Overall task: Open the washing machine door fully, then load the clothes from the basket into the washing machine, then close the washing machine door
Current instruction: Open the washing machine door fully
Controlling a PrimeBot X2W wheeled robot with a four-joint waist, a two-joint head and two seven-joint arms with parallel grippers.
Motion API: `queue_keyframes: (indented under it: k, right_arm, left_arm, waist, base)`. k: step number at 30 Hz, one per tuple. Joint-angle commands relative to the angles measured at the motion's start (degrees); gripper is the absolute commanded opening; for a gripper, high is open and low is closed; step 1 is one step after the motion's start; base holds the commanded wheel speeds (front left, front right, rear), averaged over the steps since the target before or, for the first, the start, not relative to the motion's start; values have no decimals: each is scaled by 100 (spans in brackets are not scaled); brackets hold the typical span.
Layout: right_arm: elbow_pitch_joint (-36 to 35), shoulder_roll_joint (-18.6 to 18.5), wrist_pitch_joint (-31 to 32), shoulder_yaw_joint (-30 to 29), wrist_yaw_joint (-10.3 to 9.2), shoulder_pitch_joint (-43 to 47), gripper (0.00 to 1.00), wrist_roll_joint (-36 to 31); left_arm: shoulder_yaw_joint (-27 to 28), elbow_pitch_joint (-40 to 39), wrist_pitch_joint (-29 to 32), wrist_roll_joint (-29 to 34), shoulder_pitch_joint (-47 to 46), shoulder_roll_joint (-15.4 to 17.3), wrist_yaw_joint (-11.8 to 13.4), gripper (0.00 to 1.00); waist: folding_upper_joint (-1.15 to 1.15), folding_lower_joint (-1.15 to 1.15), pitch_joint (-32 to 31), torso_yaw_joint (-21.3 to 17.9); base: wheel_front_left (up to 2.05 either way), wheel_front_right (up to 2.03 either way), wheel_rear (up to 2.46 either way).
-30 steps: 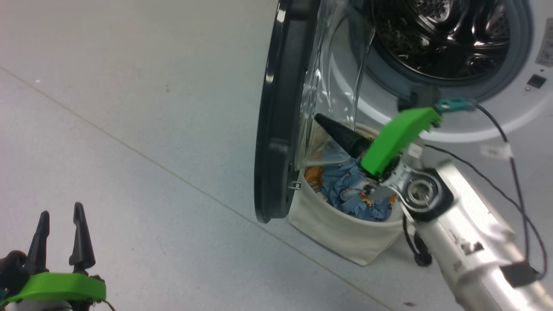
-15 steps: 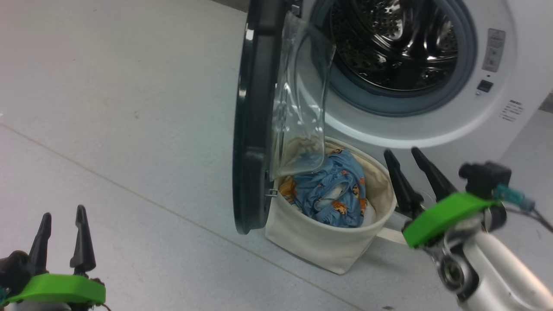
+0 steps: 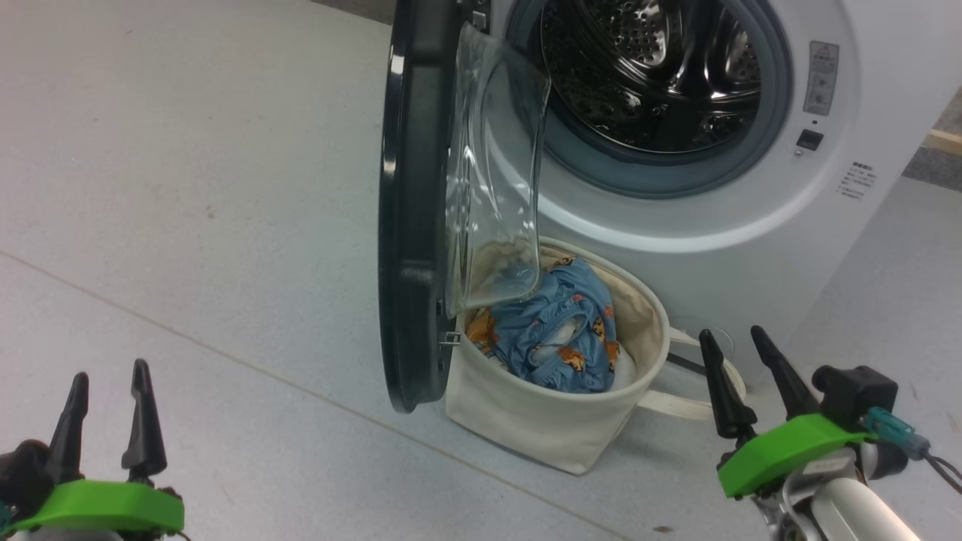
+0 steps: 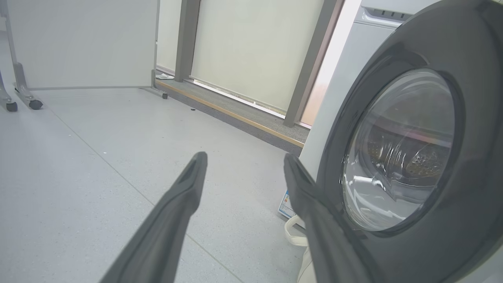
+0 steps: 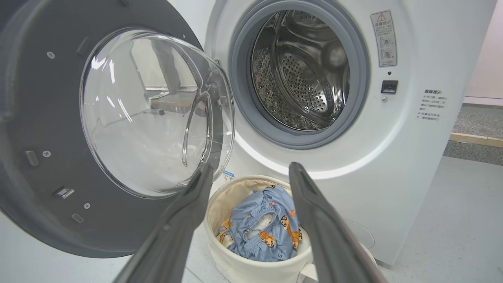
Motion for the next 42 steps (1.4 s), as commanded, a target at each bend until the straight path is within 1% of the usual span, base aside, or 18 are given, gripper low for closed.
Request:
queue_keyframes:
  k: [1, 11, 30, 41, 42]
  right_arm:
    - [-148, -53, -90, 24, 43, -79, 100, -65]
    - [-193, 60, -117, -145, 43, 31, 100, -211]
    - [-152, 143, -119, -116, 43, 24, 100, -184]
    - [-162, 158, -119, -113, 43, -4, 100, -191]
    - [-161, 158, -119, -118, 43, -3, 100, -192]
  left_arm:
    - [151, -233, -40, 10, -162, 166, 31, 100]
    - [125, -197, -68, -34, -156, 184, 61, 100]
    - [29, -111, -97, -32, -221, 278, 144, 100]
    - [-86, -185, -127, -17, -375, 307, 143, 100]
    - [-105, -216, -136, -9, -402, 311, 133, 69]
  waist:
    - [0, 0, -2, -2]
    - [0, 0, -33, -7]
    - [0, 0, -20, -72]
    - [0, 0, -8, -228]
    - [0, 0, -13, -255]
  base:
    - [0, 0, 0]
    - [0, 0, 0]
    - [0, 0, 0]
    - [0, 0, 0]
    - [0, 0, 0]
